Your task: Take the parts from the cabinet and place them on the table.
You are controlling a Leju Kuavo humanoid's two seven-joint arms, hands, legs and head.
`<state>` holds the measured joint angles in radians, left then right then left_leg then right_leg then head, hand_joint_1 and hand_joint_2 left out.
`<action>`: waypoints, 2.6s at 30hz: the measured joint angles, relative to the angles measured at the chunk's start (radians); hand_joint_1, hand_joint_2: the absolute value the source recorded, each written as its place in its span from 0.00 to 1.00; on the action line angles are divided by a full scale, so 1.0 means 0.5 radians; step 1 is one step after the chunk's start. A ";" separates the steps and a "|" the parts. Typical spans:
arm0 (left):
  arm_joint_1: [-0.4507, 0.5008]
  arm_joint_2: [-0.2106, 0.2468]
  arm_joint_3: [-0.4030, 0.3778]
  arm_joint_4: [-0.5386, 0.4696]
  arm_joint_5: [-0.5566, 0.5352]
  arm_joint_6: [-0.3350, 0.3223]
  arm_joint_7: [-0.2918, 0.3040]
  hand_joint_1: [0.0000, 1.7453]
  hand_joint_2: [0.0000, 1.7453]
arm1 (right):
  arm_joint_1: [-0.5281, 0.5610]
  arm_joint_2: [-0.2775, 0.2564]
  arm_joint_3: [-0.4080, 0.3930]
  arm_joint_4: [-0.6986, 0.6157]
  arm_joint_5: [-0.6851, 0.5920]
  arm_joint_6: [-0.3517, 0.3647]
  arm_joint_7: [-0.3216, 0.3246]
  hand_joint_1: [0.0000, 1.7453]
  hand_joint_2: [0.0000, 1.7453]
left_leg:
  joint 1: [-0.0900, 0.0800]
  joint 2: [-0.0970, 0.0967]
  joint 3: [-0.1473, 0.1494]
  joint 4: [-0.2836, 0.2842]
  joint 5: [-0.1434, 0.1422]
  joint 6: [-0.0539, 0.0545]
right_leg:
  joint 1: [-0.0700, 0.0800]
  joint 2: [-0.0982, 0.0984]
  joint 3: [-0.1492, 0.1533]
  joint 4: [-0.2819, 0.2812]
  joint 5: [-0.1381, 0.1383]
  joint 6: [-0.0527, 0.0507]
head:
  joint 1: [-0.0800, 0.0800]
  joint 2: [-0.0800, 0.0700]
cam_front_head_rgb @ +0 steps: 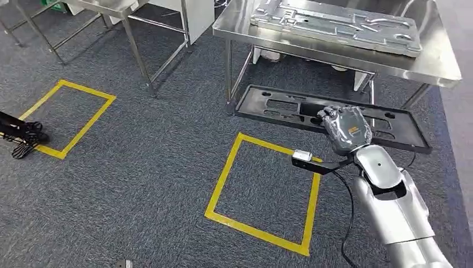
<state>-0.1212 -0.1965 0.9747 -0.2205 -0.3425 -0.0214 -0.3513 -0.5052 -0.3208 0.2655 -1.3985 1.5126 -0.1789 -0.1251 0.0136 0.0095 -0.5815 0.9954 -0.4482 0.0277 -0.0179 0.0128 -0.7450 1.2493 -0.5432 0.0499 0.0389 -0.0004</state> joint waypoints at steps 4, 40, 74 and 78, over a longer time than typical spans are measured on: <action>0.001 -0.002 0.002 0.000 0.011 -0.003 0.064 0.00 1.00 | 0.014 0.000 0.002 0.014 0.000 0.000 0.000 1.00 1.00 | 0.000 0.088 0.014 0.008 -0.022 -0.013 | -0.020 -0.039 0.066 -0.137 0.153 0.018 | 0.000 0.001; 0.001 -0.009 -0.002 0.000 -0.037 -0.028 -0.007 0.00 1.00 | 0.112 -0.026 -0.027 -0.023 -0.022 0.073 -0.011 1.00 1.00 | -0.016 -0.002 0.020 0.028 -0.052 -0.058 | 0.012 -0.036 0.247 -0.468 0.223 -0.046 | 0.002 0.001; -0.001 -0.008 -0.006 0.000 -0.049 -0.028 -0.023 0.00 1.00 | 0.125 -0.027 -0.032 -0.046 -0.027 0.105 -0.008 1.00 1.00 | -0.020 -0.020 0.046 0.036 -0.083 -0.056 | -0.003 -0.033 0.212 -0.450 0.243 -0.035 | -0.003 0.001; -0.001 -0.008 -0.006 0.000 -0.049 -0.027 -0.021 0.00 1.00 | 0.125 -0.027 -0.031 -0.053 -0.027 0.108 -0.005 1.00 1.00 | -0.011 -0.013 -0.225 0.621 -0.366 -0.098 | 0.006 -0.025 0.253 -0.465 0.215 -0.114 | -0.018 0.001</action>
<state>-0.1219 -0.2007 0.9716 -0.2205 -0.3670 -0.0351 -0.3616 -0.4427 -0.3342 0.2499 -1.4252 1.4992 -0.1251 -0.1278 0.0079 0.0030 -0.6939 1.3059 -0.6310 -0.0211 -0.0147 0.0002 -0.6183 1.0169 -0.4358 -0.0072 0.0302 0.0000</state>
